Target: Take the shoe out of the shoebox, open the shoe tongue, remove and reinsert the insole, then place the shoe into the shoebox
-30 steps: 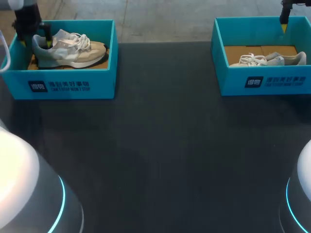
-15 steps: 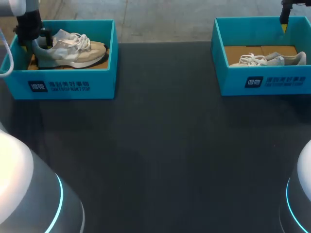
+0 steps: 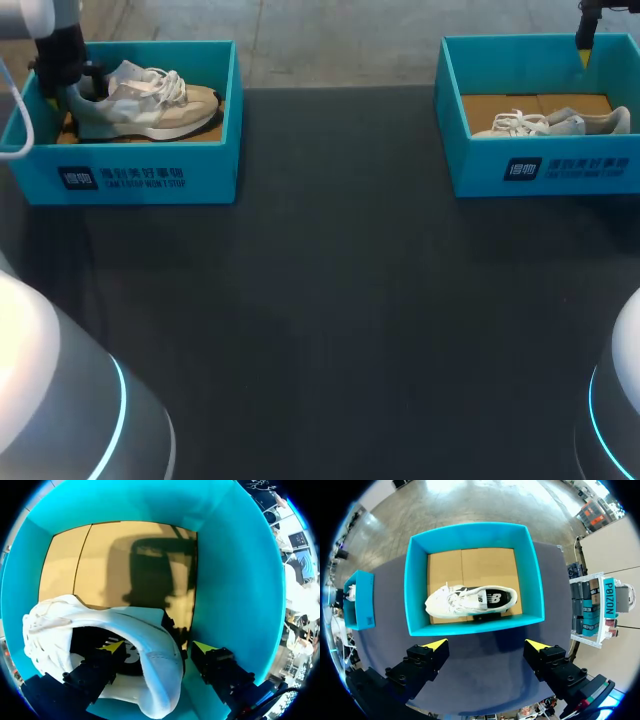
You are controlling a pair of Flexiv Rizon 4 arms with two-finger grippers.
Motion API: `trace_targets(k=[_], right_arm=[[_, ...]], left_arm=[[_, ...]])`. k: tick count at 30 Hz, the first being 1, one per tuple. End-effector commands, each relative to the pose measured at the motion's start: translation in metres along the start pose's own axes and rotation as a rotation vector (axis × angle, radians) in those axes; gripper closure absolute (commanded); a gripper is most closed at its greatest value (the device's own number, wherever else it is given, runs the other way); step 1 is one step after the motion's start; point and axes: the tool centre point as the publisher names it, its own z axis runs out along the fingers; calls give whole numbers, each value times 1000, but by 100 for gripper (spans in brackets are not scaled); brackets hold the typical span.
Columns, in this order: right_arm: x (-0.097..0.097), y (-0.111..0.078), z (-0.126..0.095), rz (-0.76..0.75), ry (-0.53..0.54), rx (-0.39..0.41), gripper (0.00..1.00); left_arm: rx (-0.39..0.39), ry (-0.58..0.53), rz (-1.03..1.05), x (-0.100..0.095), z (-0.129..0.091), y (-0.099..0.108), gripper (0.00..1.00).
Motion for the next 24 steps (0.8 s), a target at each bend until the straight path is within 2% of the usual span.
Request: trace_targets(k=[1,3,4,7,9,16,17,18,19,21,24], right_arm=[[0,-1,0,1,-1,-1,0],[0,-1,0,1,-1,-1,0],[0,-1,0,1,-1,-1,0],[0,-1,0,1,-1,-1,0],[0,-1,0,1,-1,-1,0],[0,-1,0,1,-1,-1,0],[0,-1,0,1,-1,-1,0],[0,-1,0,1,-1,-1,0],[0,-1,0,1,-1,-1,0],[0,-1,0,1,-1,-1,0],[0,-1,0,1,-1,-1,0]], left_arm=[[11,-1,5,1,4,7,18],[13,-4,6,2,5,7,23],[13,-4,7,2,5,7,29],[13,0,4,3,9,8,31],[16,-2,2,4,9,8,38],[21,-9,-3,5,10,8,52],[21,-9,-4,5,10,9,56],[20,-10,-5,5,10,9,67],[19,-10,-5,6,9,9,74],[16,-12,-5,6,8,8,100],[12,-18,-2,7,6,5,100]])
